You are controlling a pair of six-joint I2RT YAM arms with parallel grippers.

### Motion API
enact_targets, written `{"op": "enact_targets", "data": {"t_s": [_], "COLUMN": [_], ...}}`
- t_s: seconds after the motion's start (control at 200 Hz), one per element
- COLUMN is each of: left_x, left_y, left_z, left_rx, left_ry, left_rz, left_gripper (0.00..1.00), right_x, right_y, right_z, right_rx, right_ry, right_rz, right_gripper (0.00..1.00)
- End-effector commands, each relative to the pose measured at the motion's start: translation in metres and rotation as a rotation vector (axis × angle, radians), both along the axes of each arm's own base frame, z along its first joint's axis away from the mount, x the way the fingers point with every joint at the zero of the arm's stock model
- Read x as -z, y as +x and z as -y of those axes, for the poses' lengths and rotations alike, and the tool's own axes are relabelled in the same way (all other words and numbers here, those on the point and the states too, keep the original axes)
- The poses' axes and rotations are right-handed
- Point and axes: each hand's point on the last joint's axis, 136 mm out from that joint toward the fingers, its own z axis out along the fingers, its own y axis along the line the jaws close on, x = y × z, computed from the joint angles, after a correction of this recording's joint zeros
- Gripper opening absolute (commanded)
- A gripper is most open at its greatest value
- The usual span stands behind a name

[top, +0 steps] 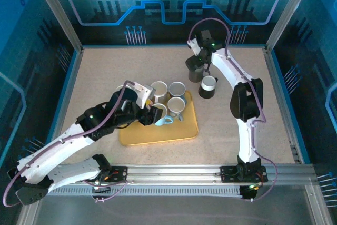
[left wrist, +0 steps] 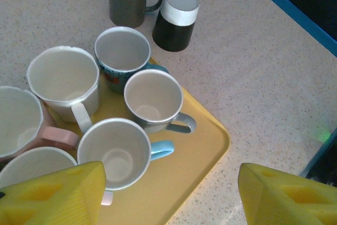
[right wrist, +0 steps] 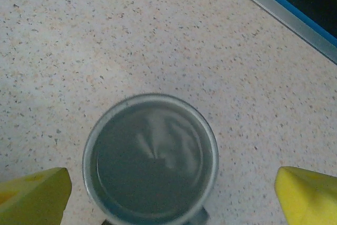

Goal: Turn the mug right side up

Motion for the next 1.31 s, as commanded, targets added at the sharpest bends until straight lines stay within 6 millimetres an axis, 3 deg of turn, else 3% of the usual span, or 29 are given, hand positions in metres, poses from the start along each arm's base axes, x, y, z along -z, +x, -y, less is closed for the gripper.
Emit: {"op": "enact_targets", "data": {"t_s": [0.0,0.165,0.18,0.22,0.355,0.48,0.63,0.645,0.705,0.865,1.01,1.16,1.301], "left_x": [-0.009,-0.004,-0.003,-0.003,-0.004,-0.005,-0.006,-0.006,-0.006,-0.008,-0.017,-0.031,-0.031], "left_y": [0.005,0.007,0.007,0.007,0.008,0.01,0.013,0.013,0.014,0.017,0.014,0.006,-0.001], "left_z": [-0.001,-0.002,-0.002,-0.002,-0.004,-0.008,-0.014,-0.014,-0.016,-0.022,-0.028,-0.036,-0.047], "left_rx": [-0.003,-0.009,-0.01,-0.009,-0.02,-0.043,-0.072,-0.073,-0.082,-0.116,-0.145,-0.174,-0.228], "left_ry": [-0.025,-0.026,-0.026,-0.029,-0.035,-0.033,-0.033,-0.033,-0.028,-0.021,-0.056,-0.119,-0.174], "left_rz": [0.062,0.064,0.062,0.058,0.064,0.073,0.085,0.084,0.087,0.098,0.107,0.104,0.064], "left_gripper": [0.68,0.68,0.68,0.68,0.68,0.67,0.67,0.67,0.67,0.67,0.67,0.67,0.67], "right_x": [0.024,0.038,0.051,0.058,0.068,0.068,0.055,0.04,0.024,-0.024,-0.083,-0.157,-0.199], "right_y": [-0.007,-0.004,-0.004,-0.003,-0.001,0.002,0.01,0.011,0.015,0.023,0.021,0.001,-0.025], "right_z": [-0.002,-0.006,-0.006,-0.004,0.002,0.004,0.002,0.002,0.001,-0.001,0.0,-0.003,-0.01], "right_rx": [-0.047,-0.059,-0.056,-0.049,-0.027,-0.008,0.024,0.028,0.048,0.099,0.136,0.167,0.251], "right_ry": [0.018,0.058,0.051,0.048,0.049,0.06,0.117,0.132,0.177,0.268,0.367,0.55,0.795], "right_rz": [-0.115,-0.156,-0.18,-0.194,-0.207,-0.198,-0.135,-0.106,-0.062,0.066,0.208,0.346,0.351], "right_gripper": [1.0,1.0,1.0,1.0,0.96,0.77,0.41,0.37,0.26,0.16,0.15,0.13,0.09]}}
